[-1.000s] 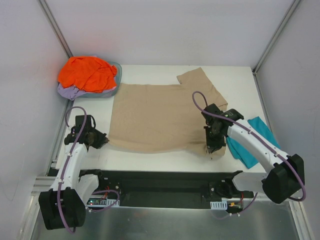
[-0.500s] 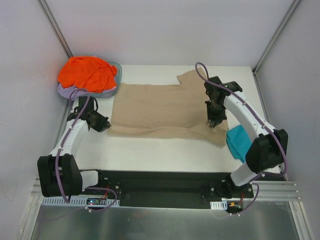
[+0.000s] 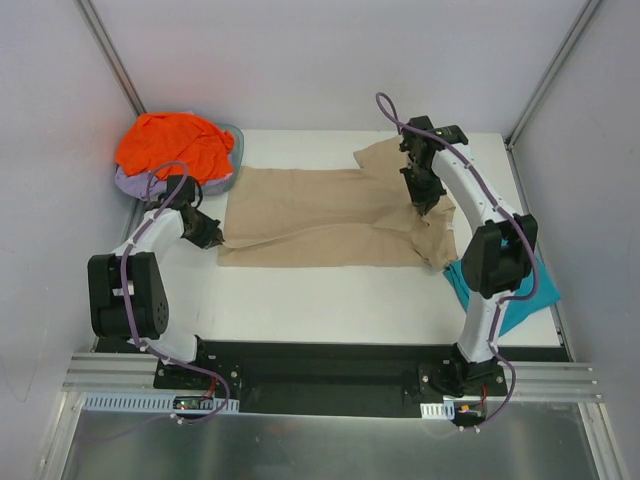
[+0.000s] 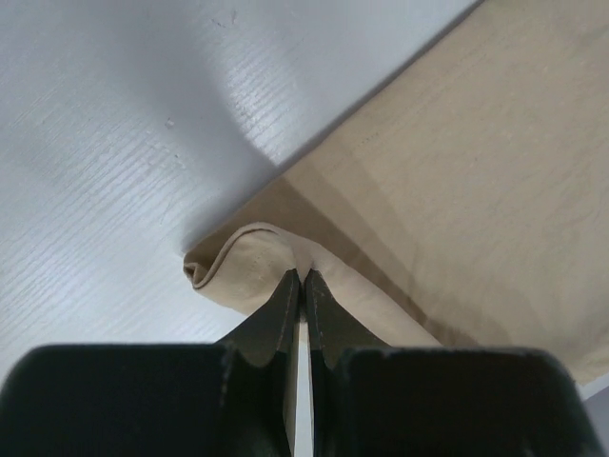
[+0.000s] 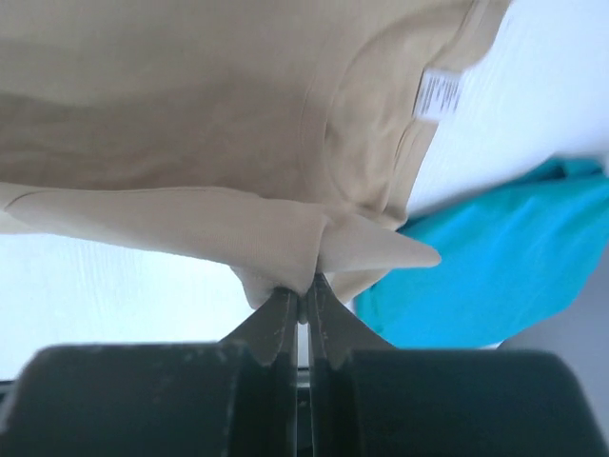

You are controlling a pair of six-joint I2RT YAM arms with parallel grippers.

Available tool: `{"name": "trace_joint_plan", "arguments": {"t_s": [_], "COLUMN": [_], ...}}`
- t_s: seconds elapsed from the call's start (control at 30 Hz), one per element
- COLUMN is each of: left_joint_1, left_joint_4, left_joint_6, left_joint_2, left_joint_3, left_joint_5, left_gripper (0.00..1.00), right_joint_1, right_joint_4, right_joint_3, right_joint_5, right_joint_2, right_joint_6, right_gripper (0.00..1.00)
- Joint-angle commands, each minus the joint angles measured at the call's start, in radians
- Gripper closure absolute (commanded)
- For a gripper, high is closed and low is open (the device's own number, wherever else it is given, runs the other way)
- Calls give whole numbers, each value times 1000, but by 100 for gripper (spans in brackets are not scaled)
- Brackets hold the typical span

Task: Fold and stack the t-shirts
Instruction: Fold the flattened tshirt in 1/3 of the way

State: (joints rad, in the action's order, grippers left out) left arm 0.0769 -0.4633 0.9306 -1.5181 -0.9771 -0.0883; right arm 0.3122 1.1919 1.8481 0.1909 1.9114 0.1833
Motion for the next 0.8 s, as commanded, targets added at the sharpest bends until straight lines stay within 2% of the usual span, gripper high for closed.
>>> {"name": "trace_joint_plan", "arguments": {"t_s": [0.0,0.17,0.23,0.27,0.3,0.33,0.37,0.43,0.47,0.5,0.53,0.6,0.63,0.7,0.73,0.77], "left_joint_1": [-14,-14,-14,-14,-14,-14,-14,-15,-19,-22,-23,-32,-45,-60,-74,-75], "left_joint_4": [15,15,14,14,14,14,14,14,14,14,14,14,14,14,12,14], "left_joint_6": [14,17,13,8,5,1,-3,-12,-13,-18,-21,-26,-27,-35,-38,-44], "left_joint_2": [-34,-68,-86,-91,-94,-93,-87,-59,-45,-12,7,65,84,130,140,153], "left_joint_3": [-51,-67,-81,-86,-90,-100,-103,-107,-106,-101,-88,-66,-45,-23,-3,5], "left_joint_5": [50,70,65,65,65,65,62,56,56,59,58,53,47,32,27,18], "left_gripper": [100,100,100,89,81,73,54,28,11,3,1,1,1,1,1,1], "right_joint_1": [-8,-7,-5,-5,-5,-7,-7,-7,-5,-5,-7,-15,-21,-45,-51,-59], "right_joint_4": [47,-9,-70,-83,-95,-101,-112,-141,-152,-173,-190,-250,-274,-358,-398,-446], "right_joint_3": [147,230,241,259,313,338,358,361,340,279,226,122,-8,-140,-267,-335], "right_joint_5": [61,125,168,218,238,255,281,272,266,253,213,145,43,-83,-220,-285], "right_joint_2": [110,231,261,296,314,328,342,327,287,256,223,106,63,-55,-92,-153], "right_joint_6": [209,416,484,487,489,473,463,434,376,343,306,156,95,-50,-91,-125], "right_gripper": [97,92,77,73,61,53,49,43,39,29,23,1,3,3,3,3]}}
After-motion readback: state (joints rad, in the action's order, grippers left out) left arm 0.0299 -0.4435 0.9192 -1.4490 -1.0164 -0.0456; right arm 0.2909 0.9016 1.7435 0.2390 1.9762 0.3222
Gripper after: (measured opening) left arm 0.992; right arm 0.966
